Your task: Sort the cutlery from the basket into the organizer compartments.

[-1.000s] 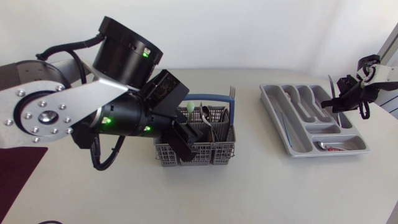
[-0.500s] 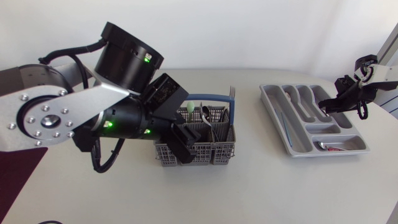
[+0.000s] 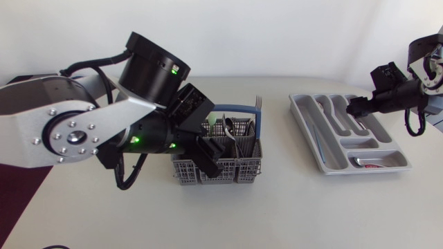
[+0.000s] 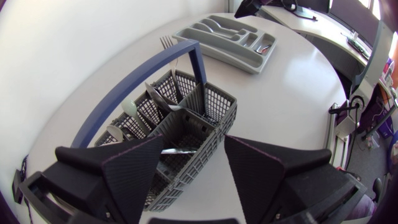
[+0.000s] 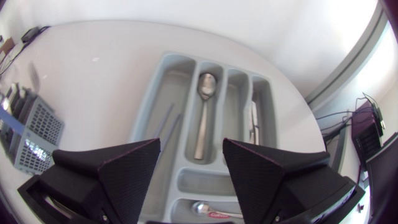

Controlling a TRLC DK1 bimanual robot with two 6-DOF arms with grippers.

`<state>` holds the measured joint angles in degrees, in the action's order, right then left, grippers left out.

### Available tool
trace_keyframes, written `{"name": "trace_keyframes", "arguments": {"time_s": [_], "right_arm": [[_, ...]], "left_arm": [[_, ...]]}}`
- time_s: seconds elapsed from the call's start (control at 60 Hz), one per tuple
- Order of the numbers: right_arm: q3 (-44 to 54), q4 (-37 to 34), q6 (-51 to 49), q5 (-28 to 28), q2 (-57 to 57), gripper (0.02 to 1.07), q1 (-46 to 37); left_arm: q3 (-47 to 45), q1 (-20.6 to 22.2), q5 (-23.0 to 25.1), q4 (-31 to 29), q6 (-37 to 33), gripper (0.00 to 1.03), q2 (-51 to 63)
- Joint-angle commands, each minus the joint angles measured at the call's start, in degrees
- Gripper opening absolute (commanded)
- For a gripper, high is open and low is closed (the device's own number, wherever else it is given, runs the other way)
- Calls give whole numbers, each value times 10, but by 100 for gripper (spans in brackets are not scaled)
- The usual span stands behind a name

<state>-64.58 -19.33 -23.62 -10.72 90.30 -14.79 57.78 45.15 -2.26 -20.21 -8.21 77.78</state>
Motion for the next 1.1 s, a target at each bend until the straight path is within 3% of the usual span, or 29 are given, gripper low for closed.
{"name": "trace_keyframes", "arguments": {"time_s": [0.0,0.183,0.367,0.85,1.083], "right_arm": [[74,10,-6,-13,-61,76,28],[198,26,20,-11,-211,76,144],[232,12,63,30,-283,76,273],[247,4,89,53,-300,76,325],[249,3,90,53,-303,76,325]], "left_arm": [[0,4,-6,10,-6,68,13],[-8,-5,-6,14,-5,68,9],[-8,-10,-6,25,3,68,14],[32,27,-145,90,19,65,104],[68,35,-176,90,44,65,143]]}}
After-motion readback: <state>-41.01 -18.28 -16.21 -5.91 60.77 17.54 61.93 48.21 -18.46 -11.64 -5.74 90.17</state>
